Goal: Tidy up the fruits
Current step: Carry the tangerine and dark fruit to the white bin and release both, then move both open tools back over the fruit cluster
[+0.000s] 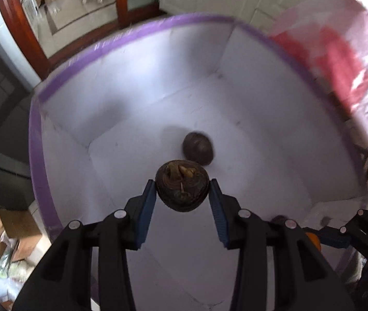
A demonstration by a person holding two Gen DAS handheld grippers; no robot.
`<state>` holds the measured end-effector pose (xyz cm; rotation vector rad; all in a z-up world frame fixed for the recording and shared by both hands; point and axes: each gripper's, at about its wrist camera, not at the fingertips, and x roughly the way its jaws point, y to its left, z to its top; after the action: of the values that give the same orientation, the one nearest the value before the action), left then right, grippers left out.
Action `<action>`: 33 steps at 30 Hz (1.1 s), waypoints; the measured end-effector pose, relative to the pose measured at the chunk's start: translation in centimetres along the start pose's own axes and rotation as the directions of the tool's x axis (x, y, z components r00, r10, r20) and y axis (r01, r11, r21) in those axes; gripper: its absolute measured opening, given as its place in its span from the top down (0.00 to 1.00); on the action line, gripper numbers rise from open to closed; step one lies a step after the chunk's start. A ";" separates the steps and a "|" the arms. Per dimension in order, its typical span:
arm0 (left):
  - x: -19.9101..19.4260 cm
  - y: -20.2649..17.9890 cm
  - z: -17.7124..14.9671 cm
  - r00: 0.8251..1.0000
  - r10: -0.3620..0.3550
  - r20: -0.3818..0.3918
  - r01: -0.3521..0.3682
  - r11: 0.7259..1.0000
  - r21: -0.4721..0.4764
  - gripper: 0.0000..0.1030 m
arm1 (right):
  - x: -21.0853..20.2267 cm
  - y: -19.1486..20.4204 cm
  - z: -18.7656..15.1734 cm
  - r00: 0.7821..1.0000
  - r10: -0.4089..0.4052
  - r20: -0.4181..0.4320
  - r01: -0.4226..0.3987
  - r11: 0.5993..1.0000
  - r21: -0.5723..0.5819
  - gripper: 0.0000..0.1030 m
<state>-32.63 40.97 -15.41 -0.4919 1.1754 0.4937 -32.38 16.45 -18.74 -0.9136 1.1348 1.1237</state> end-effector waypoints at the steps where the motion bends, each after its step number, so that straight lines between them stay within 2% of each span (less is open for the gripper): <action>1: 0.2 0.3 -0.1 1.000 0.000 -0.010 0.000 1.000 -0.005 0.59 | 0.4 0.3 0.0 1.000 0.002 -0.018 -0.002 1.000 -0.012 0.59; 7: 0.4 0.3 0.2 0.999 0.022 -0.039 -0.022 1.000 -0.004 0.59 | 0.9 0.8 -0.8 0.999 0.004 -0.049 -0.005 1.000 -0.028 0.58; 9: 0.6 0.2 0.3 0.998 0.031 -0.053 -0.031 0.999 -0.007 0.59 | 0.5 0.4 -1.0 0.999 0.000 -0.038 0.000 1.000 -0.014 0.54; 10: 0.6 -0.2 0.2 0.998 0.032 -0.058 -0.033 0.999 -0.009 0.57 | 0.4 0.8 -0.6 1.000 -0.002 -0.030 0.002 1.000 -0.007 0.44; 11: 0.5 -0.3 0.2 0.998 0.030 -0.056 -0.030 0.999 -0.010 0.51 | 0.0 0.9 -0.8 1.000 -0.004 -0.013 0.004 1.000 0.002 0.37; 17: 0.4 -1.7 0.7 0.997 0.053 -0.056 -0.052 0.998 0.022 0.27 | -2.5 1.2 -2.2 0.998 -0.001 0.070 -0.001 1.000 0.021 0.26; 20: 0.6 -2.6 0.8 0.994 0.092 -0.060 -0.089 0.994 0.059 0.21 | -3.7 0.7 -2.9 0.995 0.003 0.101 -0.006 1.000 0.024 0.26; 22: 0.6 -2.9 0.9 0.992 0.111 -0.067 -0.106 0.992 0.065 0.21 | -4.2 0.5 -3.5 0.992 0.010 0.128 -0.014 0.999 0.029 0.25; 24: 0.3 -2.7 1.4 0.993 0.096 -0.070 -0.093 0.994 0.053 0.21 | -5.6 -0.2 -3.3 0.981 0.027 0.190 -0.035 0.998 0.042 0.25; 26: -0.7 -2.3 1.9 0.995 0.084 -0.052 -0.083 0.996 0.036 0.21 | -7.9 -0.8 -3.6 0.966 0.045 0.256 -0.062 0.996 0.062 0.25; 27: -1.9 -2.4 2.4 0.997 0.076 -0.019 -0.075 0.997 0.025 0.21 | -9.0 -1.3 -3.8 0.955 0.058 0.291 -0.083 0.994 0.077 0.25; 29: -4.1 -2.8 3.2 0.997 0.053 0.054 -0.053 0.999 0.008 0.21 | -12.2 -2.5 -4.7 0.920 0.099 0.380 -0.155 0.981 0.118 0.23; 30: -6.2 -3.1 3.8 0.992 0.040 0.123 -0.040 0.999 -0.005 0.21 | -13.3 -3.1 -4.4 0.898 0.109 0.426 -0.180 0.975 0.131 0.22; 31: -8.0 -3.4 4.2 0.983 0.031 0.181 -0.029 0.999 -0.013 0.21 | -15.5 -4.0 -5.3 0.864 0.107 0.492 -0.202 0.969 0.143 0.20; 32: -9.7 -3.8 4.5 0.970 0.021 0.243 -0.016 1.000 -0.019 0.19 | -16.9 -4.5 -5.9 0.839 0.105 0.534 -0.215 0.965 0.148 0.18; 33: -11.6 -4.4 4.9 0.952 0.010 0.306 -0.003 1.000 -0.023 0.16 | -19.0 -5.7 -7.0 0.796 0.098 0.598 -0.237 0.959 0.158 0.17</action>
<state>-29.90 39.21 -2.49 -0.4129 0.8740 0.5672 -29.21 4.71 -1.62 -0.2434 0.8076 1.2741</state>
